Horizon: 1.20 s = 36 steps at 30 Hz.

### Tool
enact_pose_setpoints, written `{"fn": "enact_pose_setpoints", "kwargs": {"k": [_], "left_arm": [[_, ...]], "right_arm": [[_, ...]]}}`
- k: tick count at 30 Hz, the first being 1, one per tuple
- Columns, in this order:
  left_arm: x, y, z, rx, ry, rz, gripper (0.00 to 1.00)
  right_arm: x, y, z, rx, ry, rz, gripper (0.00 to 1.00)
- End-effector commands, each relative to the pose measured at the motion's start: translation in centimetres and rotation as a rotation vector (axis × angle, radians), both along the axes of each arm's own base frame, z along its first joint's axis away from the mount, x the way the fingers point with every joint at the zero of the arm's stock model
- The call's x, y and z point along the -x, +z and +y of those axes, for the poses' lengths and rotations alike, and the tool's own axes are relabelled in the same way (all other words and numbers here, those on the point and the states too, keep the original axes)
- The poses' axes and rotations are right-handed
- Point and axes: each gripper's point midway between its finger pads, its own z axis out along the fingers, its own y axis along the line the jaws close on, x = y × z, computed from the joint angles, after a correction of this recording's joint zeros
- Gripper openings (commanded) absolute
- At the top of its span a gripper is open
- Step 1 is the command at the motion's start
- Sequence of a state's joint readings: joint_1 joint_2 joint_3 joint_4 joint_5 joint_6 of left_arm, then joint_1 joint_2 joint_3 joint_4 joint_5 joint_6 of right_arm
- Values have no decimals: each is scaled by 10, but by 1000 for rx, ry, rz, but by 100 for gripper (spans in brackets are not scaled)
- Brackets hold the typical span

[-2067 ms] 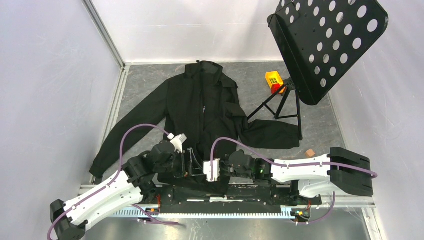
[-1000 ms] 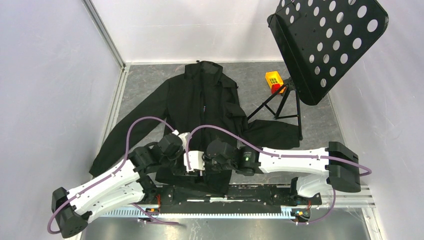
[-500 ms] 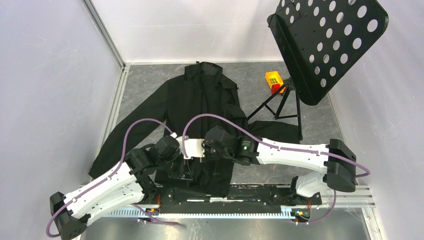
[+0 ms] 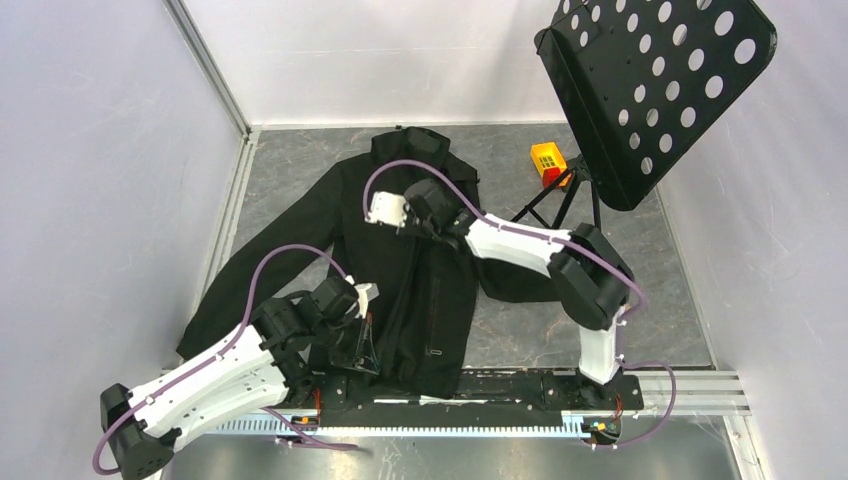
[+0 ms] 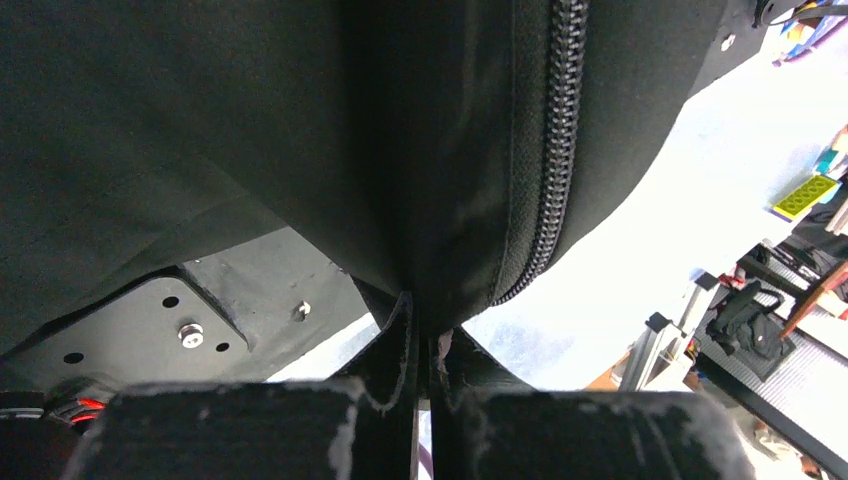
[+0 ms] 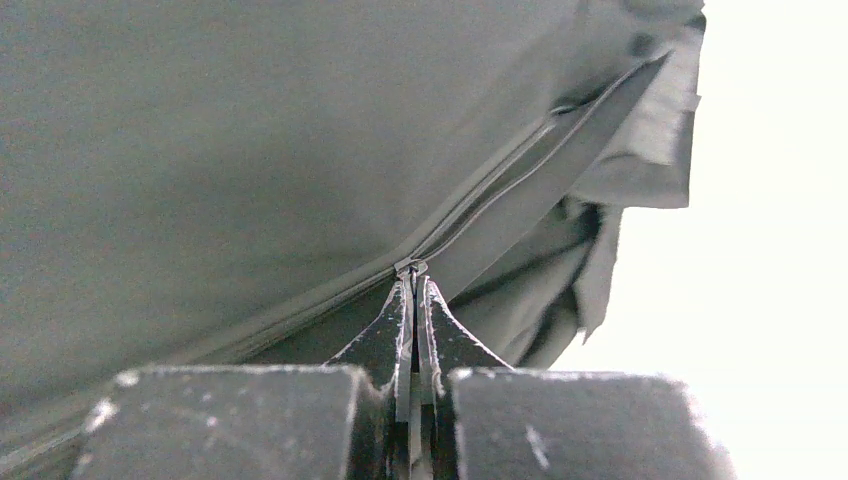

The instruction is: Zip up the jacket

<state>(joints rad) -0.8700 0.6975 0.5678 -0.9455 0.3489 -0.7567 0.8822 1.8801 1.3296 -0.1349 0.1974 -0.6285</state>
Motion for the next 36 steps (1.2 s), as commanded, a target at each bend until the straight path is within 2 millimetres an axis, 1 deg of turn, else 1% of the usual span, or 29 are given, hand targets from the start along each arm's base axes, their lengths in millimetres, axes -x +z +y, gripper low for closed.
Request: {"fn": "enact_pose_setpoints", "kwargs": {"k": [1, 4, 7, 9, 13, 16, 19, 23, 26, 28, 29, 30, 32, 33, 35, 36], "left_arm": [[37, 0, 11, 2, -100, 151, 2], [41, 0, 10, 11, -105, 172, 2], [44, 1, 10, 11, -115, 197, 2], [45, 3, 9, 13, -122, 207, 2], [47, 3, 9, 9, -131, 224, 2], [50, 2, 9, 8, -126, 245, 2], [52, 3, 4, 34, -106, 276, 2], [51, 1, 3, 28, -87, 288, 2], [52, -1, 0, 29, -74, 313, 2], [50, -3, -1, 22, -64, 319, 2], [47, -4, -2, 14, -55, 311, 2], [42, -5, -3, -5, -40, 300, 2], [24, -5, -13, -21, -8, 247, 2], [13, -7, -19, -34, 20, 219, 2], [-13, -10, -32, -50, 76, 151, 2], [-28, -15, -36, -75, 101, 104, 2]], "right_arm": [[-93, 80, -5, -101, -115, -291, 0], [-139, 79, -1, -112, -142, -329, 0], [-177, 78, 2, -92, -185, -391, 0], [-199, 81, 2, -106, -210, -427, 0], [-237, 83, 2, -148, -248, -491, 0], [-256, 81, 0, -162, -276, -556, 0], [-276, 75, -4, -188, -292, -598, 0], [-292, 75, -10, -246, -304, -661, 0], [-304, 80, -21, -309, -327, -695, 0], [-309, 84, -29, -344, -340, -710, 0], [-311, 85, -30, -360, -332, -706, 0], [-310, 85, -27, -366, -312, -700, 0], [-307, 88, -21, -373, -292, -694, 0], [-303, 91, -18, -382, -291, -692, 0], [-299, 102, -17, -423, -300, -689, 0], [-299, 108, -19, -450, -307, -689, 0]]}}
